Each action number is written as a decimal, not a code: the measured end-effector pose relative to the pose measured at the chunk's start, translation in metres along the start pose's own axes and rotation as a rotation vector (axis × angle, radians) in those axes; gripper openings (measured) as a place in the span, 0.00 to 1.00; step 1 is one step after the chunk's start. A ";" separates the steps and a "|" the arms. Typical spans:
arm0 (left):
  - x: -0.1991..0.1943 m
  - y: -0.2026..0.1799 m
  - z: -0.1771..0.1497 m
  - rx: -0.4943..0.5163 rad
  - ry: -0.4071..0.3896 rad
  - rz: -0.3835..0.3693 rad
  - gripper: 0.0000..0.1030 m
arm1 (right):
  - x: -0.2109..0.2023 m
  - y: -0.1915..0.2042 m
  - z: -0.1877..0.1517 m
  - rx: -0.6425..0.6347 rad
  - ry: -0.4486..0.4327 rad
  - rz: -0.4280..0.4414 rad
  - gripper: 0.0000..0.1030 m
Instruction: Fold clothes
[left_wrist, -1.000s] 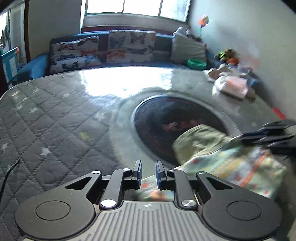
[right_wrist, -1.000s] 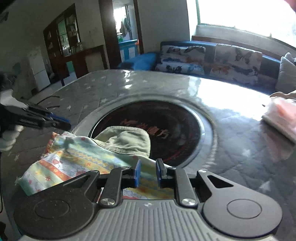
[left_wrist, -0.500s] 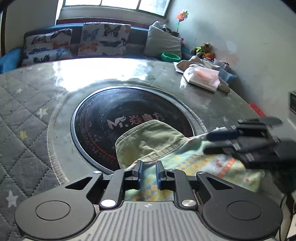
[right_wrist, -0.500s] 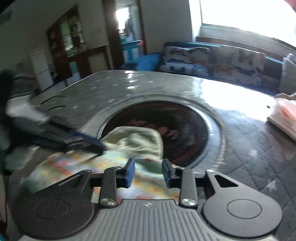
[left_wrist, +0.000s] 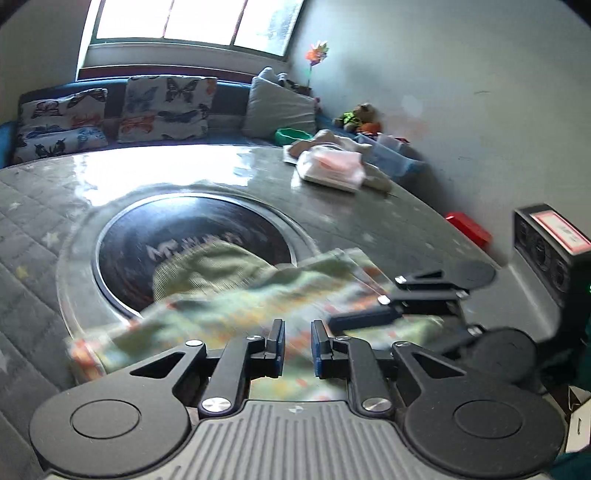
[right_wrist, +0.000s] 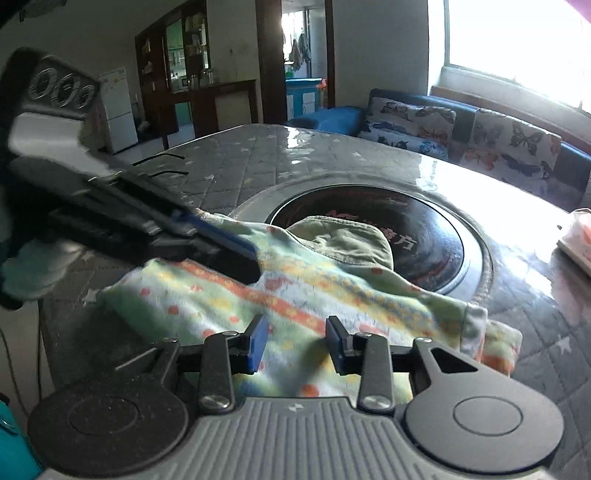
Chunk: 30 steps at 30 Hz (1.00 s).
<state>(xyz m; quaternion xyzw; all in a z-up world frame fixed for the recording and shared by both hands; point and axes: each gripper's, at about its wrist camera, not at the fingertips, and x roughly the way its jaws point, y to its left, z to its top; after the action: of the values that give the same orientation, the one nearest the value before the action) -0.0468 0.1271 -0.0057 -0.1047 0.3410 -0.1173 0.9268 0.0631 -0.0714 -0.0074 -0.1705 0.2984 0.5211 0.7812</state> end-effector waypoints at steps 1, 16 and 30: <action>-0.002 -0.004 -0.006 0.002 0.001 -0.002 0.17 | -0.002 0.001 -0.002 -0.002 -0.005 -0.005 0.34; -0.002 -0.011 -0.045 -0.054 0.031 0.016 0.17 | -0.030 -0.001 -0.038 0.049 -0.044 -0.104 0.34; -0.026 0.007 -0.046 -0.116 0.000 0.031 0.17 | -0.057 -0.030 -0.053 0.120 -0.036 -0.211 0.33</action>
<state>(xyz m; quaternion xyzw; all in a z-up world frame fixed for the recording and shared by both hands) -0.0948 0.1364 -0.0263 -0.1531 0.3487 -0.0831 0.9209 0.0597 -0.1544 -0.0122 -0.1445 0.2955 0.4200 0.8458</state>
